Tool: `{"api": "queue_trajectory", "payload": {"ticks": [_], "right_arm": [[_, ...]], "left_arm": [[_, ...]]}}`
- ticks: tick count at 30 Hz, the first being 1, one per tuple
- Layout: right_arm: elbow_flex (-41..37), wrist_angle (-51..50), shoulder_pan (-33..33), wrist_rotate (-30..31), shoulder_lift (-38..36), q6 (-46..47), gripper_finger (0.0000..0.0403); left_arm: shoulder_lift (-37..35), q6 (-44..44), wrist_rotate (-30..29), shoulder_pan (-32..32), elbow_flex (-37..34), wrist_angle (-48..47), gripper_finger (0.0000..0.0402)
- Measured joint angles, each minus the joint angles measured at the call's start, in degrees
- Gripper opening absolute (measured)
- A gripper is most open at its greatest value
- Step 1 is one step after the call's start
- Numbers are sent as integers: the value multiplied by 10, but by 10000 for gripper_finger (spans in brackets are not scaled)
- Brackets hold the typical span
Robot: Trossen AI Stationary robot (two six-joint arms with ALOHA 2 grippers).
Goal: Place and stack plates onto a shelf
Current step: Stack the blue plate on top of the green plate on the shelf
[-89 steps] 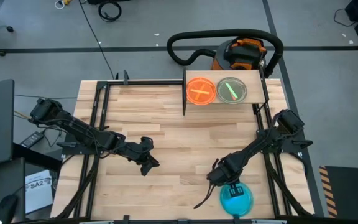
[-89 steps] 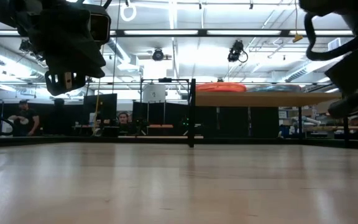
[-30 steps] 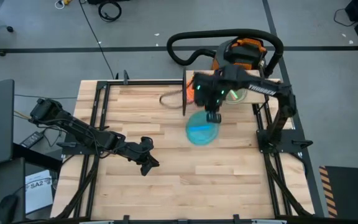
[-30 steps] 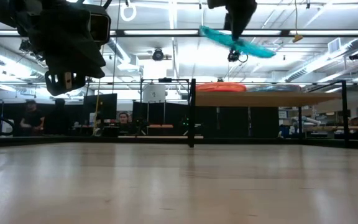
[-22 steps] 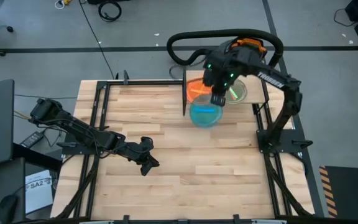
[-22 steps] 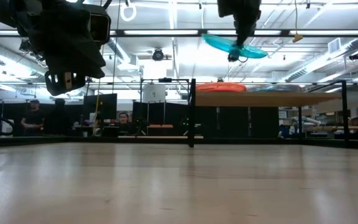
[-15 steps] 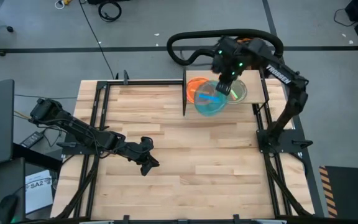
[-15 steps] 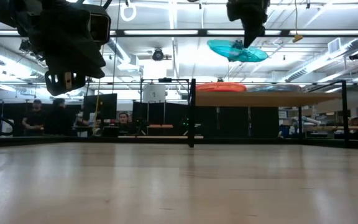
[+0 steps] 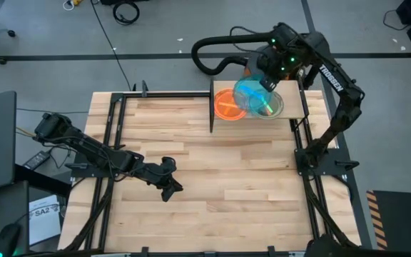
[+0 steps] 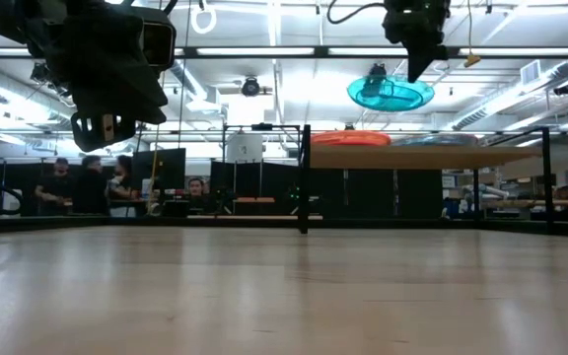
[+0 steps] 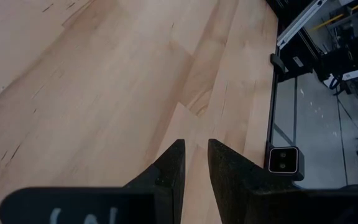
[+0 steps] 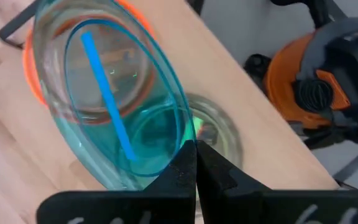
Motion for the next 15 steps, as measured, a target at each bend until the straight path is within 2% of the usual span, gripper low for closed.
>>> {"api": "queue_trajectory", "payload": {"ticks": [8, 15], "right_arm": [[0, 0, -49, -1, -13, -3, 4], [0, 0, -67, -2, -20, -21, 4]], "left_arm": [[0, -3, 0, 0, 0, 0, 75], [0, -3, 0, 0, 0, 1, 75]]}}
